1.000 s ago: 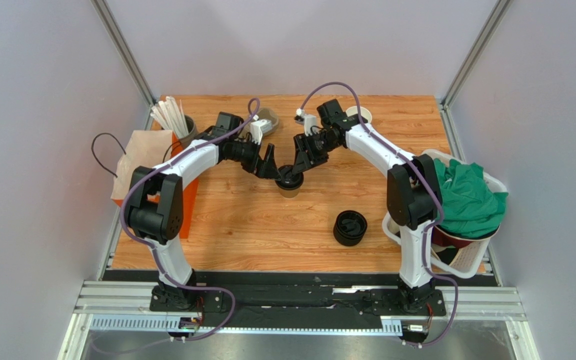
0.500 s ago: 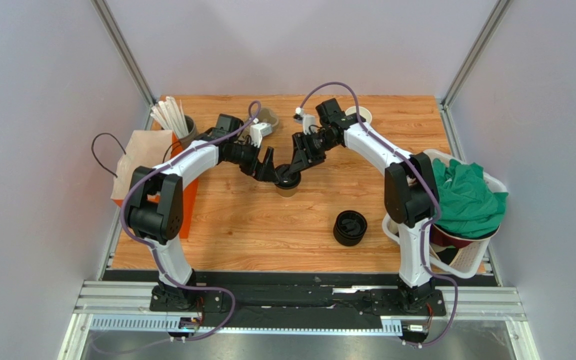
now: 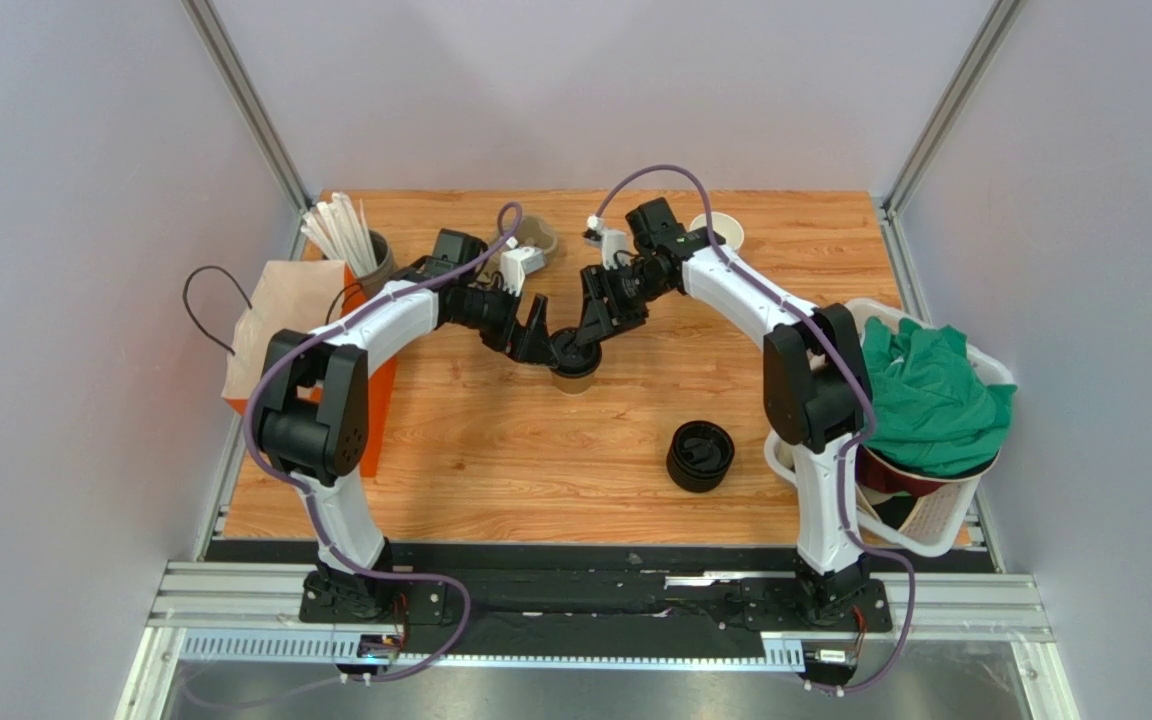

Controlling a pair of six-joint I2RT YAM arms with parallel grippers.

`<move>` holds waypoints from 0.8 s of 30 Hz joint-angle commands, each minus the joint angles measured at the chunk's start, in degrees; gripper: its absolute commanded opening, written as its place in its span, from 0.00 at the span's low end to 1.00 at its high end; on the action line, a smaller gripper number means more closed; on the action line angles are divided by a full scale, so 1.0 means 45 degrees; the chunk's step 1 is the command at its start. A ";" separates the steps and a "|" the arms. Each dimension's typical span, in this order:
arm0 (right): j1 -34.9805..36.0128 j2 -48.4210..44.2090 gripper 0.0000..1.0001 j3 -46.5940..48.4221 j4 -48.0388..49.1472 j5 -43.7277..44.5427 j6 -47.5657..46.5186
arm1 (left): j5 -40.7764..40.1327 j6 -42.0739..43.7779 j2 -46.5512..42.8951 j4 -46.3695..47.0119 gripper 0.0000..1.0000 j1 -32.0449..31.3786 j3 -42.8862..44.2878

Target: Pack the takeout coffee

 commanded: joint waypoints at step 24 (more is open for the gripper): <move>0.0146 0.0185 0.28 -0.0394 0.0590 0.1759 0.0422 | -0.0542 0.0214 0.0701 0.0093 0.95 0.0066 0.0758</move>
